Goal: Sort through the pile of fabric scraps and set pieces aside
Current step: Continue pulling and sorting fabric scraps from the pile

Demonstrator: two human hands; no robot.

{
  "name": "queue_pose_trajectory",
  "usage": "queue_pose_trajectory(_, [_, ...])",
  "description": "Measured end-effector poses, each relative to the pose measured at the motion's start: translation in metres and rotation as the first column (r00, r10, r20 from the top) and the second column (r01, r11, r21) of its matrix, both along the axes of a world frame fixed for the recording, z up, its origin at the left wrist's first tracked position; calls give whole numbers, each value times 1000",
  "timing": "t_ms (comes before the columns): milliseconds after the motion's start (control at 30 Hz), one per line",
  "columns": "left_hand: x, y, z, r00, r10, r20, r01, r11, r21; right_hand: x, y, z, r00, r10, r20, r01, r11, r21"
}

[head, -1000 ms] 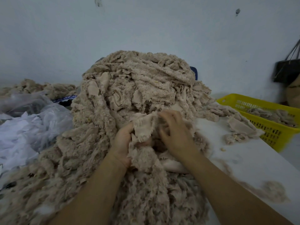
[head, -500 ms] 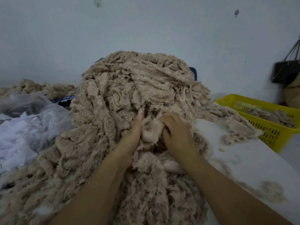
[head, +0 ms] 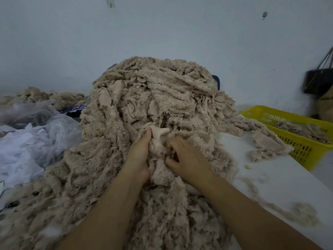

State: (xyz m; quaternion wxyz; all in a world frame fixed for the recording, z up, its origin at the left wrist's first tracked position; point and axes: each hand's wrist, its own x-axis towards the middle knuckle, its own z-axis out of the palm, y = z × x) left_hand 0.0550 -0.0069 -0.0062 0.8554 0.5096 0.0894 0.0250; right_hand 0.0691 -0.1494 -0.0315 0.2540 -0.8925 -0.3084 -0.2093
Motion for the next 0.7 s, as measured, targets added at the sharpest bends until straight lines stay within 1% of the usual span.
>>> queue_pose_trajectory(67, [0,1,0,1000,-18,-1,18,1000,-17,4,-4,-1,996,-51,-74,53,998,23])
queue_pose_trajectory(133, [0,-1,0,999,-37,6,37,999,-4,6,-6,0,990,-73,-118,82,993,81])
queue_pose_trajectory(200, [0,-5,-1,998,-64,15,63,998,22,6,-5,0,985,-53,-164,71,992,105])
queue_pose_trajectory(267, [-1,-8,-2,996,-84,30,83,996,36,6,-3,-2,986,-6,-168,27,992,124])
queue_pose_trajectory(333, [-1,-7,-2,995,-91,46,90,996,16,9,-3,-4,986,-4,-167,30,988,151])
queue_pose_trajectory(467, [1,-1,0,991,-104,81,104,995,6,19,-16,-9,950,-144,-276,217,942,254])
queue_pose_trajectory(500, [3,2,0,991,-93,93,96,995,-28,23,-21,-9,931,-181,-318,271,925,267])
queue_pose_trajectory(567, [6,10,2,989,-65,135,90,979,-185,30,-32,-10,891,-225,-395,361,878,314])
queue_pose_trajectory(600, [8,14,3,988,-45,149,82,965,-248,32,-37,-10,883,-220,-415,378,857,351])
queue_pose_trajectory(633, [9,17,3,987,-28,155,72,956,-285,32,-39,-9,883,-202,-424,376,846,378])
queue_pose_trajectory(700, [10,17,2,989,-15,150,59,954,-294,27,-36,-7,900,-155,-408,327,860,393])
